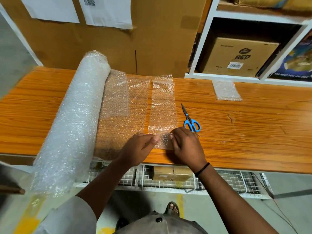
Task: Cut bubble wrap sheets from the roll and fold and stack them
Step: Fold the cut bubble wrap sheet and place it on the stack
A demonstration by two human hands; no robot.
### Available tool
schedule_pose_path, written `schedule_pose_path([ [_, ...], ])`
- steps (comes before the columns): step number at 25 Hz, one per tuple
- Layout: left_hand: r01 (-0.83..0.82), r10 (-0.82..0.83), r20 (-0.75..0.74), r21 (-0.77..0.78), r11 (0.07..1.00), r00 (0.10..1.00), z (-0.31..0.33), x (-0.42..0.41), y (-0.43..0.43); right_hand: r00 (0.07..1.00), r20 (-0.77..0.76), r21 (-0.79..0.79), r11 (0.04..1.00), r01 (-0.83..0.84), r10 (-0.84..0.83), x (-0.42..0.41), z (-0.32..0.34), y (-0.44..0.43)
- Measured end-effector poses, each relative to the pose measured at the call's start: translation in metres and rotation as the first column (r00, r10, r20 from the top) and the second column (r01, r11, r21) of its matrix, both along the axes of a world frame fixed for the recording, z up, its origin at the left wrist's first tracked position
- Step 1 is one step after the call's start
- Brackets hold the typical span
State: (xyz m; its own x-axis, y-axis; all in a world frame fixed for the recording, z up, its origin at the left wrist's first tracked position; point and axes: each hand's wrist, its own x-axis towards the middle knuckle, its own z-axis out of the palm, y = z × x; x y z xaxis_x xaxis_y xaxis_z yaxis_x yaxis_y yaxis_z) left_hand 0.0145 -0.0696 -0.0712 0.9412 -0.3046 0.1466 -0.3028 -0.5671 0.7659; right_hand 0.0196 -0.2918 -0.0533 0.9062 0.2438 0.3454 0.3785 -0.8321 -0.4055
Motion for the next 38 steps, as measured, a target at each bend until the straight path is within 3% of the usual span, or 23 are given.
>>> schedule_pose_path([
  [5,-0.078,0.066,-0.192,-0.057,0.995,0.979,0.012,0.006,-0.001,0.999,0.017,0.023,0.999,0.029,-0.029,0.036,0.017,0.003],
  [13,-0.236,0.234,0.028,0.078,0.969,0.972,0.016,0.024,-0.006,0.994,-0.097,-0.013,0.999,0.047,-0.048,0.087,0.018,0.009],
  [17,-0.203,0.164,0.157,0.282,0.937,0.974,0.011,0.032,-0.013,0.982,-0.168,-0.031,0.996,0.078,-0.082,0.119,0.010,0.013],
  [25,-0.067,-0.001,0.115,0.588,0.806,0.993,-0.008,0.045,-0.029,0.956,-0.259,-0.081,0.990,0.119,-0.136,0.157,-0.002,0.012],
  [28,-0.024,-0.025,0.066,0.653,0.757,0.998,-0.019,0.052,-0.028,0.973,-0.189,-0.069,0.991,0.118,-0.129,0.149,-0.004,0.013],
  [32,0.033,-0.051,0.005,0.694,0.720,0.999,-0.034,0.057,-0.026,0.998,0.030,-0.109,0.993,-0.048,0.052,0.109,-0.022,0.012],
  [36,0.038,-0.049,-0.003,0.693,0.720,0.999,-0.033,0.059,-0.026,0.987,-0.119,-0.232,0.964,-0.133,0.107,0.085,-0.049,0.007],
  [38,0.026,-0.039,0.006,0.648,0.761,0.999,-0.030,0.059,-0.027,0.982,-0.151,-0.211,0.966,-0.148,0.118,0.087,-0.048,0.004],
])
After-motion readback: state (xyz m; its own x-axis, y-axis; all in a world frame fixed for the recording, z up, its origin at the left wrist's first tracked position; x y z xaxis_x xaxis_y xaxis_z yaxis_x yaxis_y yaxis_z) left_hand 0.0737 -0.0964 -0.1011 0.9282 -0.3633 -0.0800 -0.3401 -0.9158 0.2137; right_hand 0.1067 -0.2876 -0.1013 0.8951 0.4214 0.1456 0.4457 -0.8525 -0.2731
